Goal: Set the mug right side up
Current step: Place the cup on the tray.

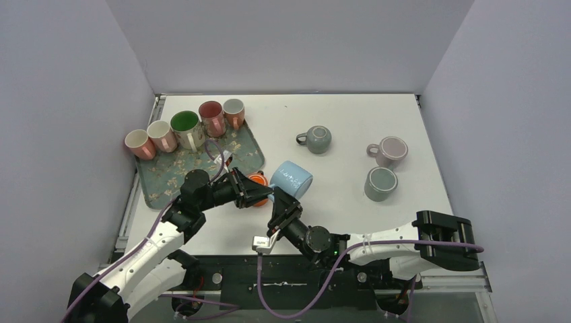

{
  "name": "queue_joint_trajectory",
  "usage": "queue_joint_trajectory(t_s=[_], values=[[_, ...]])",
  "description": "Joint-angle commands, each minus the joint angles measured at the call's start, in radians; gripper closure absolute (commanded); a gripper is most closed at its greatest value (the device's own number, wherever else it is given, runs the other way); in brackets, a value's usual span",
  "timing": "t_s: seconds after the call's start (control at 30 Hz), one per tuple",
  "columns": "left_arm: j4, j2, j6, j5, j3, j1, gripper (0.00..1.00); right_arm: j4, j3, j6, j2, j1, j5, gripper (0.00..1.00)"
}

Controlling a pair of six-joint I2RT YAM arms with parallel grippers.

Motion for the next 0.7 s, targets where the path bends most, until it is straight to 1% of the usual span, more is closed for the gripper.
queue_joint_trajectory(t_s=[0.0, 0.07, 0.17, 0.27, 0.33, 0.43, 0.57, 0.67], values=[[0.096, 0.014, 0.065, -0.014, 0.052, -0.011, 1.0, 0.111, 0.0, 0.018, -0.061, 0.009, -0.017, 0.61], [0.12, 0.023, 0.074, -0.02, 0.064, -0.011, 1.0, 0.093, -0.01, 0.04, -0.08, 0.01, -0.013, 0.5], [0.154, 0.031, 0.084, -0.044, 0.075, -0.004, 1.0, 0.082, -0.028, 0.074, -0.109, 0.011, -0.008, 0.37], [0.163, 0.033, 0.114, -0.095, 0.085, 0.005, 1.0, 0.093, -0.052, 0.109, -0.144, 0.011, -0.009, 0.19], [0.175, 0.046, 0.135, -0.108, 0.1, 0.018, 1.0, 0.092, -0.068, 0.141, -0.171, 0.011, -0.011, 0.13], [0.151, 0.084, 0.196, -0.117, 0.16, 0.045, 1.0, 0.077, -0.087, 0.202, -0.228, 0.013, -0.009, 0.01], [0.14, 0.138, 0.26, -0.128, 0.221, 0.08, 1.0, 0.036, -0.098, 0.304, -0.328, 0.016, -0.004, 0.0], [0.127, 0.166, 0.339, -0.156, 0.267, 0.109, 1.0, -0.019, -0.097, 0.392, -0.414, 0.018, -0.008, 0.0]])
